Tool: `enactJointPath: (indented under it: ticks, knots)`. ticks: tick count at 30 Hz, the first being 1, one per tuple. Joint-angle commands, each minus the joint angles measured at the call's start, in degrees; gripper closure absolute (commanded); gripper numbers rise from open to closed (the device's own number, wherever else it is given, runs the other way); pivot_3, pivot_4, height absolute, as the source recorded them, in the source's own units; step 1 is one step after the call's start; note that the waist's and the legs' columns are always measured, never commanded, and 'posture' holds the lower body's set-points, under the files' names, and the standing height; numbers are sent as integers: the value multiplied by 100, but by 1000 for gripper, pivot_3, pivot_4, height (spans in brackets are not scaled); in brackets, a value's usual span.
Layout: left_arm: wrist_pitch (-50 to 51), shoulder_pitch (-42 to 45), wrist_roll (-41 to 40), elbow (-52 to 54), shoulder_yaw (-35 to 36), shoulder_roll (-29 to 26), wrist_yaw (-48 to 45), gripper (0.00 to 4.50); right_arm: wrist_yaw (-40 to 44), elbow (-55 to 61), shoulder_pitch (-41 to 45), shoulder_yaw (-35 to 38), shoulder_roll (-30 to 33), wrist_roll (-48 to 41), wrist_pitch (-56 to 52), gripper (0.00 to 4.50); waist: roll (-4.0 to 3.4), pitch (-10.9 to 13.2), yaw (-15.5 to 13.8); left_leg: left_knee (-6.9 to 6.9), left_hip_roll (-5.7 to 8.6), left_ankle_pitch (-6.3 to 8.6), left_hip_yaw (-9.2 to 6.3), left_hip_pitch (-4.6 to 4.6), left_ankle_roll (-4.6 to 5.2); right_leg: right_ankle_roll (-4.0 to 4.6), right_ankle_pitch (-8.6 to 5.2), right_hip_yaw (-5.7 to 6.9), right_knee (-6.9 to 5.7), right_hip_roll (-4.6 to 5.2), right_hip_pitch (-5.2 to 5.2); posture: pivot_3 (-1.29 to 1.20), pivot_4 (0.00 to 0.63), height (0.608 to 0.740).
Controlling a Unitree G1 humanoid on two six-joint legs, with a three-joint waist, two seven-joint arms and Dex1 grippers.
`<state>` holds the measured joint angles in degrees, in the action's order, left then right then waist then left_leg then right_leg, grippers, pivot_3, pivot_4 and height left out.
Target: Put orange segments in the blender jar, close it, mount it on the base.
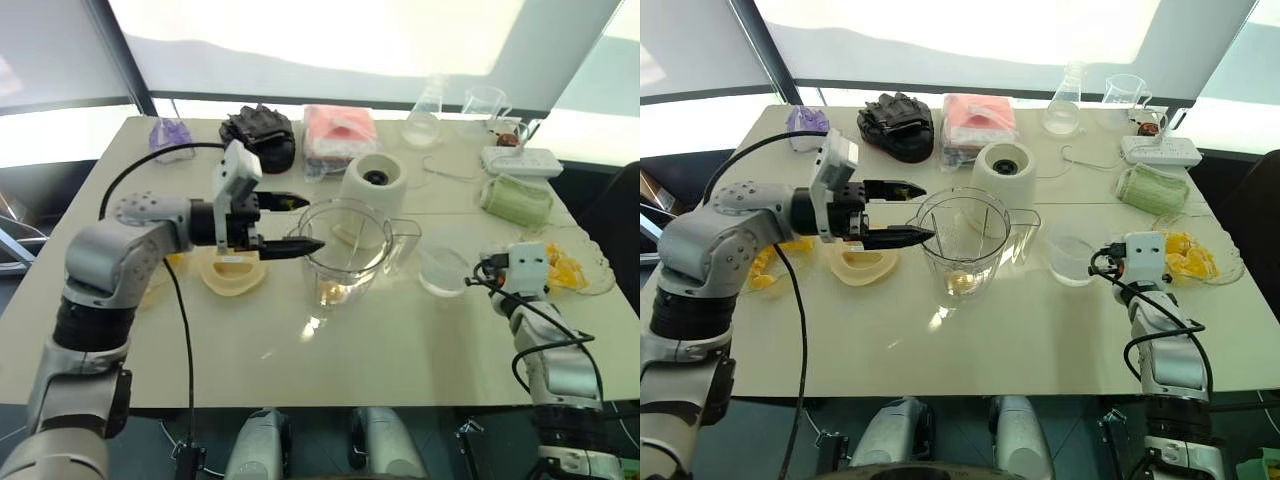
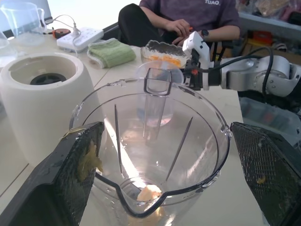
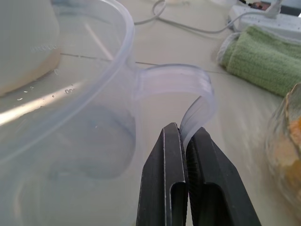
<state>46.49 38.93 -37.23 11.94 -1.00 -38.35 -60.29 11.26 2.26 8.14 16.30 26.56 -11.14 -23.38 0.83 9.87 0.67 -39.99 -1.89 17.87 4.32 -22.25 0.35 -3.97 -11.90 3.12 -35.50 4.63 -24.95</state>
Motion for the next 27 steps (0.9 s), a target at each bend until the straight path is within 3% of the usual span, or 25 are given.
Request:
enactJointPath:
  ticks: [1, 7, 17, 27]
  knots:
    - [59, 80, -205, 110, 268, -219, -136, 0, 152, 996, 735, 531, 591, -434, -571, 4473, -32, 19, 18, -1, 1, 0, 3, -3, 0, 0, 1, -3, 0, 2, -4, 0, 150, 740]
    - [-38, 42, -176, 59, 218, -222, -125, 0, 319, 1145, 1606, 591, 1051, -676, -1229, 4473, -33, 20, 5, 10, 0, 0, 7, -4, -1, -13, 8, -6, -5, -13, -14, 0, 150, 740]
    - [-44, -163, -265, 149, 368, -363, -147, 0, 899, 1136, 2842, -9, 1530, -640, -1405, 4473, -34, 22, 5, 15, 3, 0, 14, -23, 0, -26, 14, -10, 15, -4, -31, 0, 150, 740]
    - [65, -317, -424, 262, 562, -458, 34, 0, 1284, 1241, 3218, -331, 1522, -754, -1615, 4473, -34, 22, -7, 15, 2, 0, 13, -25, -1, -26, 14, -9, 15, -2, -31, 0, 150, 740]
